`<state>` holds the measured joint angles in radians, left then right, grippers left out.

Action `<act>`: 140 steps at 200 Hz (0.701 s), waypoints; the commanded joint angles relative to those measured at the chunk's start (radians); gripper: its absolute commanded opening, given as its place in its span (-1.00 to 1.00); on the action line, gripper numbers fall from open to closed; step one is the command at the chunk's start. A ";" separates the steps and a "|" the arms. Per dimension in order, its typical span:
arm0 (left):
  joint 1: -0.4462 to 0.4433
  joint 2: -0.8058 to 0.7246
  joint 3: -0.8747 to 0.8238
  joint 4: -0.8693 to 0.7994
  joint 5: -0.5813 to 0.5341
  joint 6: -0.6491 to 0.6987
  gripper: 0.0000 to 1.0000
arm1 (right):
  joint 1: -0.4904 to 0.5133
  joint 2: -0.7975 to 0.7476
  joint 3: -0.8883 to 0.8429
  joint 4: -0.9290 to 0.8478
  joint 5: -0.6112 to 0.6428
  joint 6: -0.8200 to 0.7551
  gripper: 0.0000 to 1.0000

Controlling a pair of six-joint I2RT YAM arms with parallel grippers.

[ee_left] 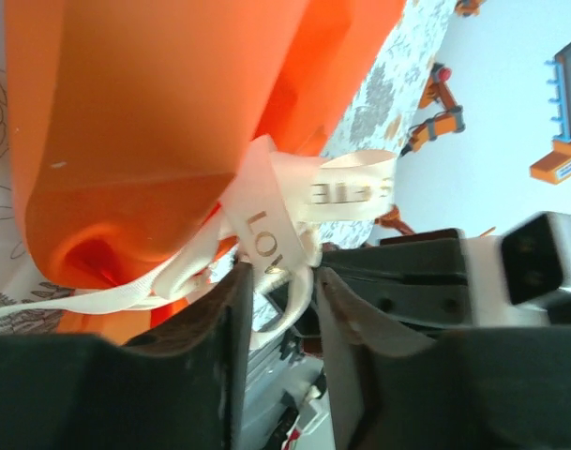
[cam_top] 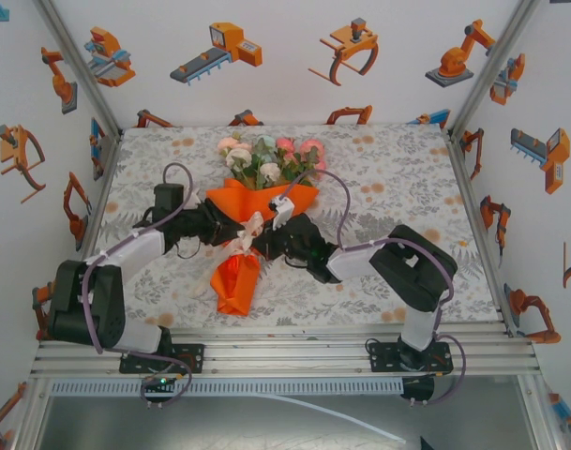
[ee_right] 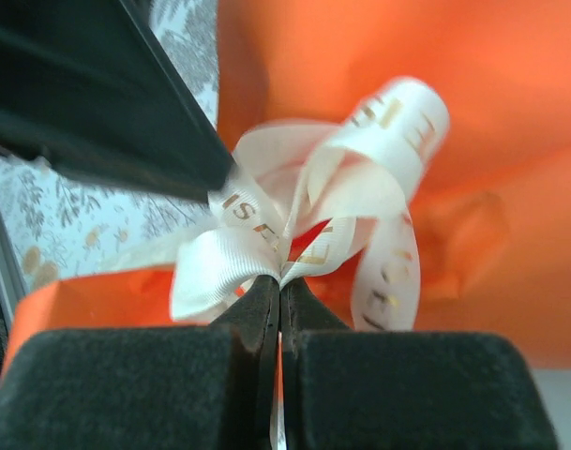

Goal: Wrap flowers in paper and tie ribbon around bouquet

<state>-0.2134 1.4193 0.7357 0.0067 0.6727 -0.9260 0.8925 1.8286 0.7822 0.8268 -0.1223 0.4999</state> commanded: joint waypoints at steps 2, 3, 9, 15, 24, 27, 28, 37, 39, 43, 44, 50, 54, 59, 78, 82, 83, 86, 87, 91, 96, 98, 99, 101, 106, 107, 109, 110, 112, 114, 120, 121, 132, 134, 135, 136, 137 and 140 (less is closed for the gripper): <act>0.012 -0.096 0.103 -0.107 -0.050 0.133 -0.18 | -0.006 -0.057 -0.048 0.003 -0.014 -0.005 -1.00; 0.011 -0.099 0.106 -0.114 -0.055 0.138 -0.18 | -0.006 -0.058 -0.049 0.002 -0.016 -0.006 -1.00; 0.000 -0.111 0.135 -0.148 -0.096 0.178 -0.17 | -0.005 -0.064 -0.054 -0.010 -0.024 -0.009 -1.00; -0.018 -0.120 0.166 -0.187 -0.146 0.223 -0.16 | -0.005 -0.070 -0.058 -0.022 -0.031 -0.011 -1.00; -0.061 -0.121 0.221 -0.251 -0.237 0.301 -0.17 | -0.005 -0.079 -0.061 -0.036 -0.037 -0.014 -1.00; -0.076 -0.118 0.238 -0.268 -0.263 0.323 -0.16 | -0.005 -0.080 -0.061 -0.039 -0.039 -0.015 -1.00; -0.080 -0.117 0.245 -0.274 -0.269 0.332 -0.17 | -0.005 -0.081 -0.061 -0.039 -0.039 -0.015 -1.00; -0.124 -0.100 0.293 -0.316 -0.333 0.395 -0.17 | -0.005 -0.084 -0.062 -0.043 -0.037 -0.020 -1.00; -0.132 -0.095 0.302 -0.323 -0.344 0.412 -0.16 | -0.006 -0.085 -0.063 -0.044 -0.037 -0.020 -1.00; -0.147 -0.084 0.320 -0.334 -0.361 0.442 -0.17 | -0.005 -0.087 -0.063 -0.047 -0.037 -0.022 -1.00; -0.151 -0.080 0.325 -0.339 -0.363 0.449 -0.17 | -0.005 -0.088 -0.063 -0.047 -0.036 -0.022 -1.00; -0.168 -0.060 0.349 -0.356 -0.370 0.498 -0.15 | -0.005 -0.090 -0.061 -0.049 -0.036 -0.024 -1.00; -0.177 -0.046 0.363 -0.363 -0.370 0.525 -0.14 | -0.005 -0.090 -0.060 -0.051 -0.034 -0.024 -1.00; -0.185 -0.031 0.375 -0.370 -0.369 0.554 -0.13 | -0.004 -0.091 -0.060 -0.053 -0.033 -0.024 -1.00; -0.206 0.017 0.409 -0.385 -0.318 0.668 -0.06 | -0.004 -0.097 -0.057 -0.061 -0.028 -0.027 -1.00; -0.207 0.025 0.415 -0.390 -0.316 0.682 -0.03 | -0.004 -0.098 -0.055 -0.064 -0.027 -0.029 -1.00; -0.207 0.026 0.415 -0.393 -0.315 0.685 -0.02 | -0.004 -0.098 -0.055 -0.064 -0.027 -0.029 -1.00; -0.209 0.032 0.420 -0.397 -0.315 0.691 0.00 | -0.004 -0.099 -0.055 -0.065 -0.027 -0.029 -1.00; -0.209 0.035 0.421 -0.399 -0.315 0.692 0.01 | -0.005 -0.099 -0.055 -0.065 -0.027 -0.029 -1.00; -0.210 0.042 0.426 -0.404 -0.319 0.696 0.04 | -0.005 -0.098 -0.054 -0.067 -0.027 -0.030 -1.00; -0.211 0.056 0.428 -0.408 -0.325 0.699 0.09 | -0.005 -0.100 -0.052 -0.070 -0.028 -0.031 -1.00; -0.212 0.061 0.430 -0.408 -0.327 0.700 0.11 | -0.006 -0.100 -0.051 -0.070 -0.029 -0.031 -1.00; -0.213 0.063 0.431 -0.408 -0.327 0.701 0.12 | -0.005 -0.100 -0.051 -0.071 -0.029 -0.031 -1.00; -0.213 0.069 0.433 -0.407 -0.326 0.704 0.14 | -0.004 -0.099 -0.050 -0.072 -0.030 -0.032 -1.00; -0.217 0.081 0.438 -0.407 -0.315 0.709 0.17 | -0.004 -0.098 -0.048 -0.074 -0.031 -0.031 -1.00; -0.218 0.085 0.439 -0.408 -0.312 0.709 0.17 | -0.004 -0.099 -0.047 -0.076 -0.031 -0.031 -1.00; -0.219 0.091 0.441 -0.409 -0.307 0.712 0.18 | -0.005 -0.097 -0.046 -0.076 -0.032 -0.031 -1.00; -0.221 0.094 0.442 -0.411 -0.303 0.713 0.18 | -0.006 -0.097 -0.046 -0.077 -0.032 -0.032 -1.00; -0.224 0.101 0.445 -0.413 -0.299 0.715 0.19 | -0.005 -0.096 -0.045 -0.078 -0.033 -0.032 -1.00; -0.227 0.107 0.449 -0.417 -0.297 0.717 0.20 | -0.005 -0.095 -0.045 -0.079 -0.033 -0.032 -1.00; -0.236 0.127 0.458 -0.423 -0.298 0.719 0.20 | -0.004 -0.094 -0.043 -0.081 -0.034 -0.032 -1.00; -0.238 0.130 0.458 -0.423 -0.298 0.719 0.20 | -0.005 -0.094 -0.043 -0.082 -0.034 -0.033 -1.00; -0.257 0.159 0.469 -0.424 -0.303 0.718 0.20 | -0.005 -0.093 -0.042 -0.083 -0.034 -0.033 -1.00; -0.260 0.164 0.470 -0.424 -0.301 0.719 0.20 | -0.005 -0.092 -0.043 -0.084 -0.034 -0.034 -1.00; -0.261 0.167 0.471 -0.424 -0.301 0.718 0.20 | -0.006 -0.093 -0.043 -0.084 -0.034 -0.034 -1.00; -0.262 0.169 0.473 -0.424 -0.301 0.717 0.20 | -0.006 -0.093 -0.043 -0.084 -0.035 -0.034 -1.00; -0.263 0.173 0.474 -0.424 -0.301 0.716 0.20 | -0.005 -0.094 -0.043 -0.084 -0.035 -0.034 -1.00; -0.268 0.179 0.476 -0.424 -0.301 0.715 0.19 | -0.004 -0.093 -0.042 -0.085 -0.034 -0.034 -1.00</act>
<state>-0.4435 1.5551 1.1610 -0.3759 0.3626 -0.2733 0.8898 1.7641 0.7300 0.7448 -0.1493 0.4923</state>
